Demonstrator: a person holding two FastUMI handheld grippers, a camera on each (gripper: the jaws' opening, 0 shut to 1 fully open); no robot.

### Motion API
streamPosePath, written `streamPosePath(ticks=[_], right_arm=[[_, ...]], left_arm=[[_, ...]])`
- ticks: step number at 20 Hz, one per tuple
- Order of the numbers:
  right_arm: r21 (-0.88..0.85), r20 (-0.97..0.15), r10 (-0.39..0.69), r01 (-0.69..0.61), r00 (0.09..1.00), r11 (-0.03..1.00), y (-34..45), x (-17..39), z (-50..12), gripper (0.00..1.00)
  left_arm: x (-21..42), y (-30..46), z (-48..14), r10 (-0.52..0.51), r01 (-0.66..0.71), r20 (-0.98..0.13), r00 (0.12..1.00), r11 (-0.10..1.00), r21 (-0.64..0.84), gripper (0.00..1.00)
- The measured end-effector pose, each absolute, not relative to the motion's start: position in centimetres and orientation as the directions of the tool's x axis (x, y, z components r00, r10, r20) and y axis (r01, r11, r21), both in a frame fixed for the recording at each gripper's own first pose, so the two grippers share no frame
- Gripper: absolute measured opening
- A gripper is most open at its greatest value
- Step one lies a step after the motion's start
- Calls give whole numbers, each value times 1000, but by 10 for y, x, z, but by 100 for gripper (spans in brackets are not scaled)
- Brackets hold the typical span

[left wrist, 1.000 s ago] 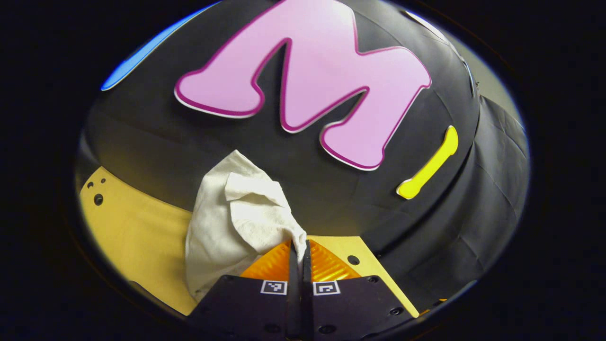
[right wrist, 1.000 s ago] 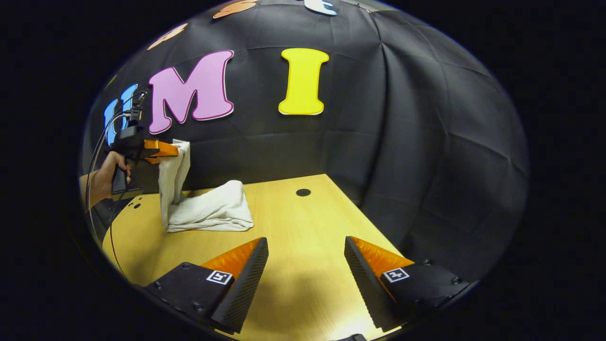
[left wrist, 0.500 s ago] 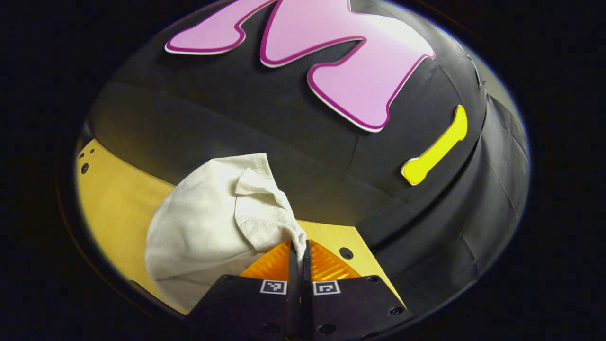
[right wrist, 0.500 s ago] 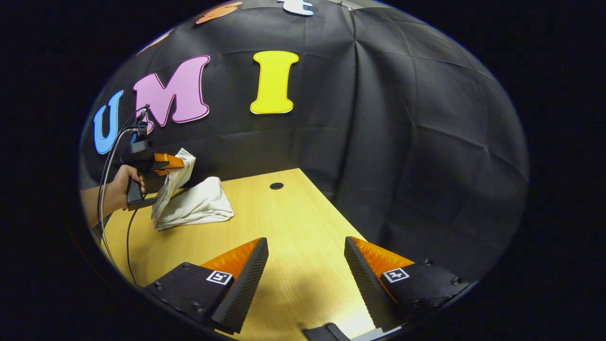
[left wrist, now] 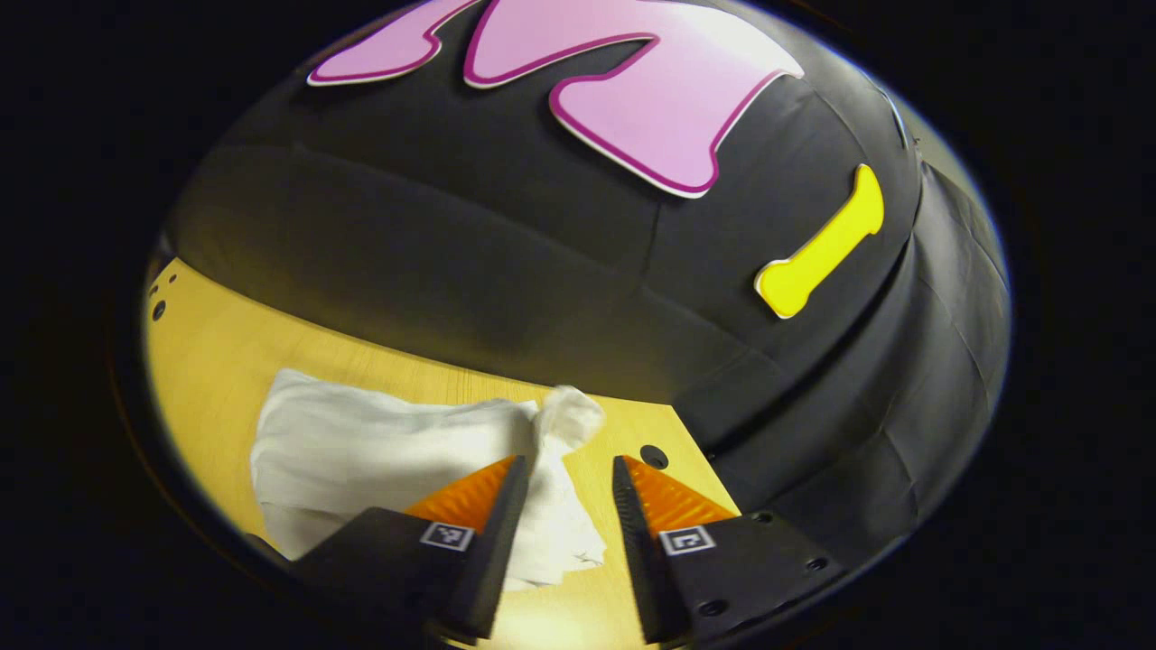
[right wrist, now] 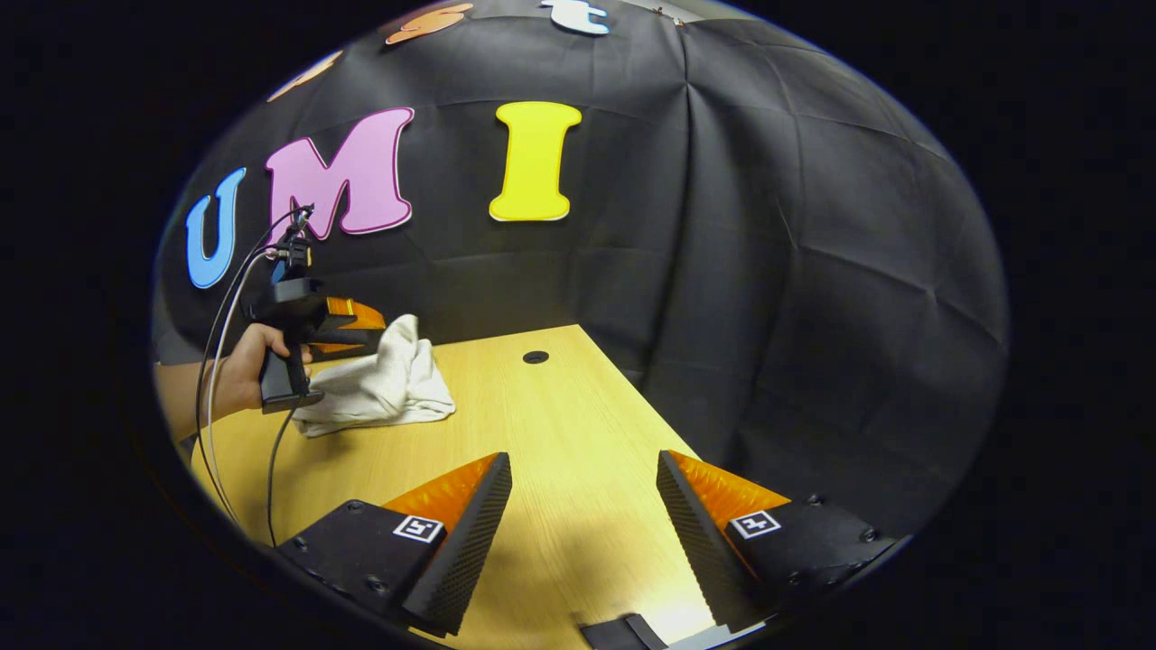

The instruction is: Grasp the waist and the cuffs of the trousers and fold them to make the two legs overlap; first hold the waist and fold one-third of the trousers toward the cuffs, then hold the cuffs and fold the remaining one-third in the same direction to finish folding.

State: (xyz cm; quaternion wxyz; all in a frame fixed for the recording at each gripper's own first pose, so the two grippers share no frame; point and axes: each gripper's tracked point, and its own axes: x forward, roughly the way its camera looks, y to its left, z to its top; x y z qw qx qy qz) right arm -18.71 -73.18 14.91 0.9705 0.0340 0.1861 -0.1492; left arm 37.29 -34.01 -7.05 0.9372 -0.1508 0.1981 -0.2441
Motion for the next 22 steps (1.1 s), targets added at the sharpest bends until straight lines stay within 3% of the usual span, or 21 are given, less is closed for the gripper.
streamPosePath(ticks=[2, 4, 12, 16, 22], right_arm=[[21, -361, -259, 286, 896, 958, -724, -182, 156, 99], [29, -346, -240, 266, 907, 963, -714, -178, 165, 99], [14, -242, -165, 174, 956, 985, -671, -187, 220, 99], [-60, -201, -130, 120, 971, 991, -659, -201, 256, 99], [-40, -122, -103, 99, 987, 994, -623, -239, 300, 99]], left_arm=[[363, -323, -61, -473, 370, -308, 825, 865, -339, 82], [346, -304, -43, -439, 352, -292, 849, 885, -306, 97], [247, -184, 33, -226, 222, -151, 962, 974, -46, 97], [164, -131, 60, -199, 193, -99, 975, 979, -66, 97], [54, -49, 73, -131, 124, -52, 990, 985, -122, 97]])
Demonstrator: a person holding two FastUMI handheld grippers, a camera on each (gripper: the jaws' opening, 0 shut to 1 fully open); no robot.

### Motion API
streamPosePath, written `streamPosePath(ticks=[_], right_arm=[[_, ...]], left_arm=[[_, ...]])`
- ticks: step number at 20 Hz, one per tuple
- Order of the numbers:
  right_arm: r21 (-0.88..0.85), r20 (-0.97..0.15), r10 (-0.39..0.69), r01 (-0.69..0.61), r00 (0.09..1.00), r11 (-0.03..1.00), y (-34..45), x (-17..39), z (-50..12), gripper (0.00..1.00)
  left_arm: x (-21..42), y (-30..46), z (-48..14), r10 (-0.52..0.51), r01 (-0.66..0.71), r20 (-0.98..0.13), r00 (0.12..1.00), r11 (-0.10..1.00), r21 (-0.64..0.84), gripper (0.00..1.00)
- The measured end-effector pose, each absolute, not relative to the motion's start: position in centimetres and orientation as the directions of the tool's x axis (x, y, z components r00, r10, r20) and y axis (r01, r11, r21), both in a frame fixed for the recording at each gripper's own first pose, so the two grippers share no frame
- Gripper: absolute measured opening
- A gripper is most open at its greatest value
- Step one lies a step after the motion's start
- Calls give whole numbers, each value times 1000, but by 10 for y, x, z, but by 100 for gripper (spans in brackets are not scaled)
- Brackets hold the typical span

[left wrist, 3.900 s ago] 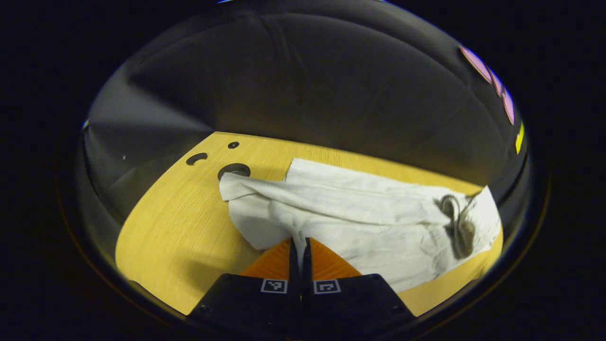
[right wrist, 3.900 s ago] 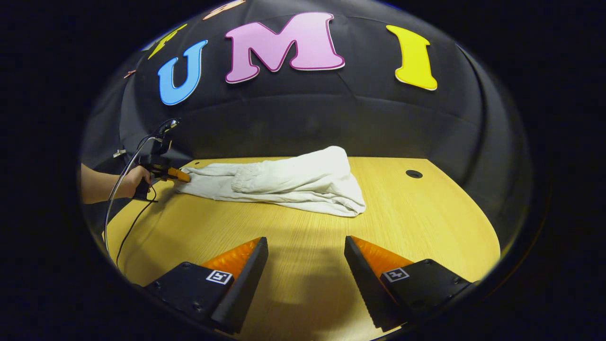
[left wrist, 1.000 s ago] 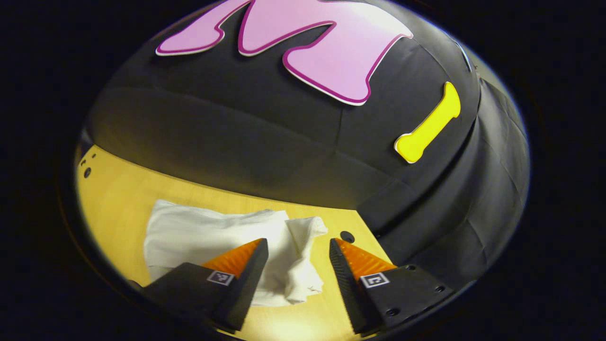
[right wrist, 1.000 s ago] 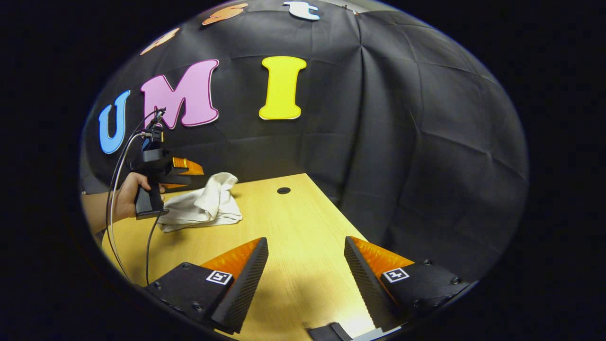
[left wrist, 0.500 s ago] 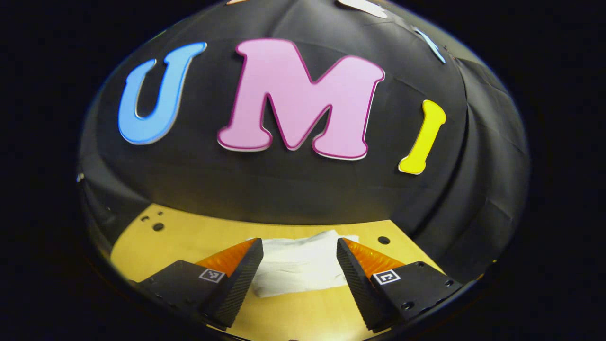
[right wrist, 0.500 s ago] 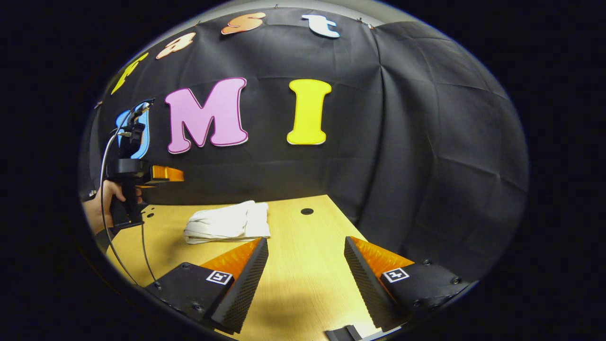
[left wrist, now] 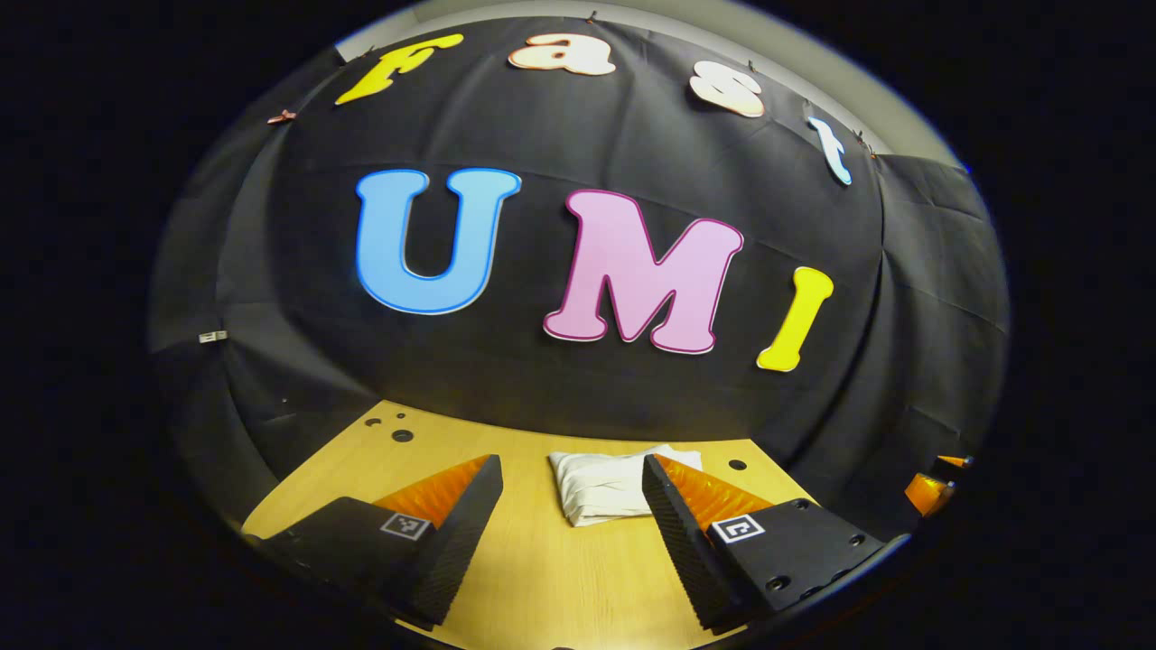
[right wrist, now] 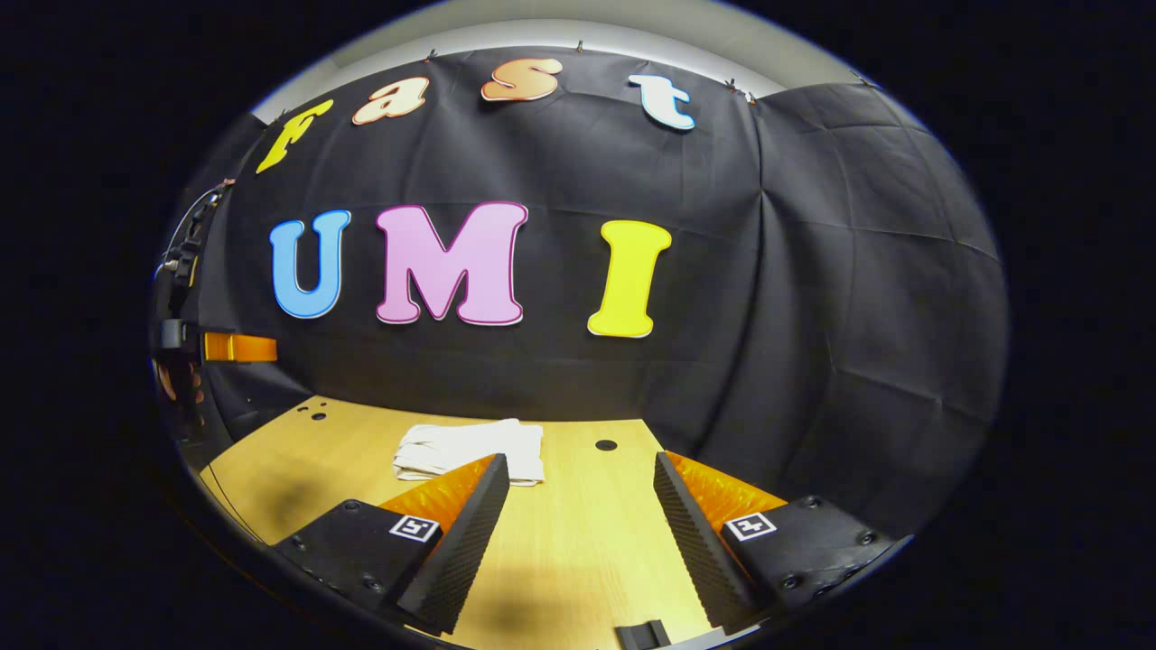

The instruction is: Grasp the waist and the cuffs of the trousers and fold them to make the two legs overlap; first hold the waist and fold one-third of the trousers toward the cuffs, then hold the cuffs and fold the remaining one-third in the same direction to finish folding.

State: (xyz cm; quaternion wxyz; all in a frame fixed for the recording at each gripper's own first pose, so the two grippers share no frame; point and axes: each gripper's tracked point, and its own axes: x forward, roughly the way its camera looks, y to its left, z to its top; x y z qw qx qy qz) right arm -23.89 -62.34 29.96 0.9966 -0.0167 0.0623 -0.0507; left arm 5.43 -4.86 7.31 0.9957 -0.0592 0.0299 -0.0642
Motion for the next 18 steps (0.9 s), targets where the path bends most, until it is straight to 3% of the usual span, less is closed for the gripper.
streamPosePath(ticks=[4, 8, 18], right_arm=[[36, -156, -80, 87, 984, 996, -597, -268, 301, 98], [59, -121, -104, 111, 987, 992, -597, -281, 323, 98], [65, -147, -101, 112, 984, 992, -575, -300, 321, 98]], left_arm=[[-2, -3, 74, -88, 87, -20, 996, 994, -68, 97], [-50, 30, 67, -48, 47, -9, 999, 998, -39, 97], [-99, 50, 40, -76, 73, -67, 995, 996, -49, 97]])
